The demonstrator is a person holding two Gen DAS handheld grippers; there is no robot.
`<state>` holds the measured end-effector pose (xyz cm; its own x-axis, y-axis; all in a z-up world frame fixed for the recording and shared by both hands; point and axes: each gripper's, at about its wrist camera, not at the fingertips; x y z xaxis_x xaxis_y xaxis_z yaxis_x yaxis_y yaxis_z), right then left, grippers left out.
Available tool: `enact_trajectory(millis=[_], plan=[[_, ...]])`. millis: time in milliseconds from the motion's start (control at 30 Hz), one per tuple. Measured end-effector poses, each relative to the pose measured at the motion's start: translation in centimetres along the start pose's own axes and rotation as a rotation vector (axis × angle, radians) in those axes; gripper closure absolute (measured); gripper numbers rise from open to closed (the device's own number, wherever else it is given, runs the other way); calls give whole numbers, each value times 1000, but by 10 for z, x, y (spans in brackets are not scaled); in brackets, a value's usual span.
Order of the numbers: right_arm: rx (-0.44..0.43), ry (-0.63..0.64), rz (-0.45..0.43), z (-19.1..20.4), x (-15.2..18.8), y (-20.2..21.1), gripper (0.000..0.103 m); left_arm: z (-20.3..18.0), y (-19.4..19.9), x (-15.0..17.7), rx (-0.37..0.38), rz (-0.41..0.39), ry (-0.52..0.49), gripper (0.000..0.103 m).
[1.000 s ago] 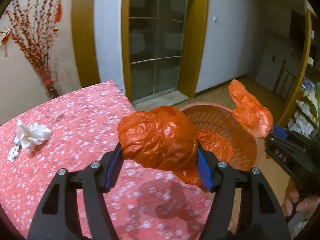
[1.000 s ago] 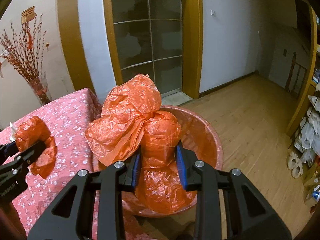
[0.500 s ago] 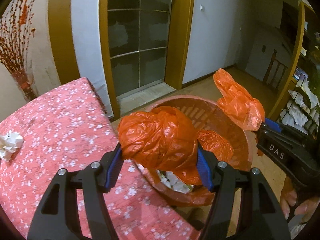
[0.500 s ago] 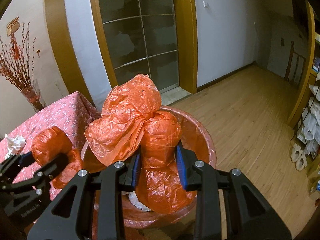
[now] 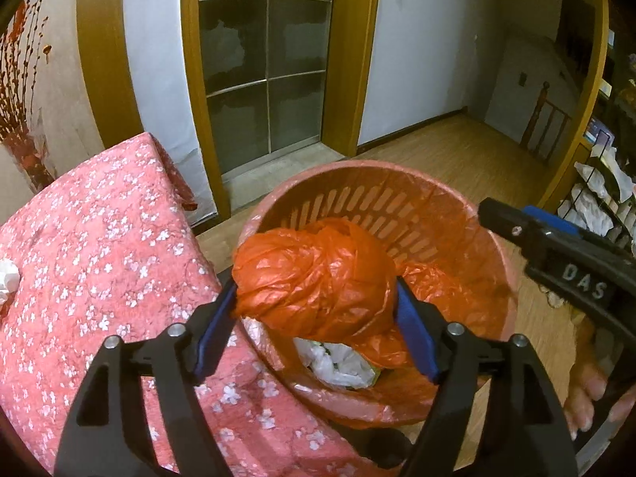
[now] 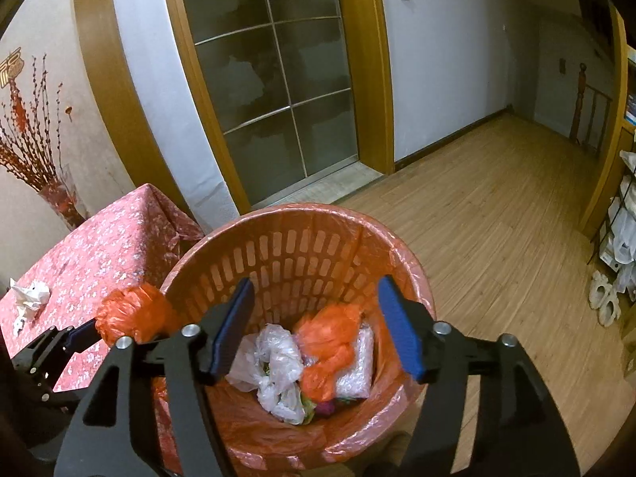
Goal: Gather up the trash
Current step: 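Open both tools to drop the orange bags into the wastebasket, then move both open tools back toward the paw-print bag and tissue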
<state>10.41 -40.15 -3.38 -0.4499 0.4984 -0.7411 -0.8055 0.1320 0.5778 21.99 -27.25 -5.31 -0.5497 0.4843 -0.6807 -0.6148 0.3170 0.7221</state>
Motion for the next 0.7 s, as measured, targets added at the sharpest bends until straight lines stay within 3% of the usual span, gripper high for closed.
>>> enact_trajectory(millis=[100, 367, 700], plan=[[16, -3, -13, -1, -1, 2, 26, 4, -2, 2, -9, 9, 6, 22], [40, 3, -18, 0, -1, 4, 26, 6, 0, 5, -16, 13, 3, 19], [22, 48, -32, 19, 2, 10, 17, 50, 19, 21, -184, -33, 20, 8]])
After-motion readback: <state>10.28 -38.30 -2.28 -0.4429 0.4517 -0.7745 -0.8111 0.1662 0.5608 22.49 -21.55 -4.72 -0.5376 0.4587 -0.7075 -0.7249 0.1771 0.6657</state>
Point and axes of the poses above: each gripper's, at about its wrist camera, not at the fingertips, and y roughly against the way its jaws point, z to its left, x to its underside, and after that the axes turned 14 degrees about -x, right-handed
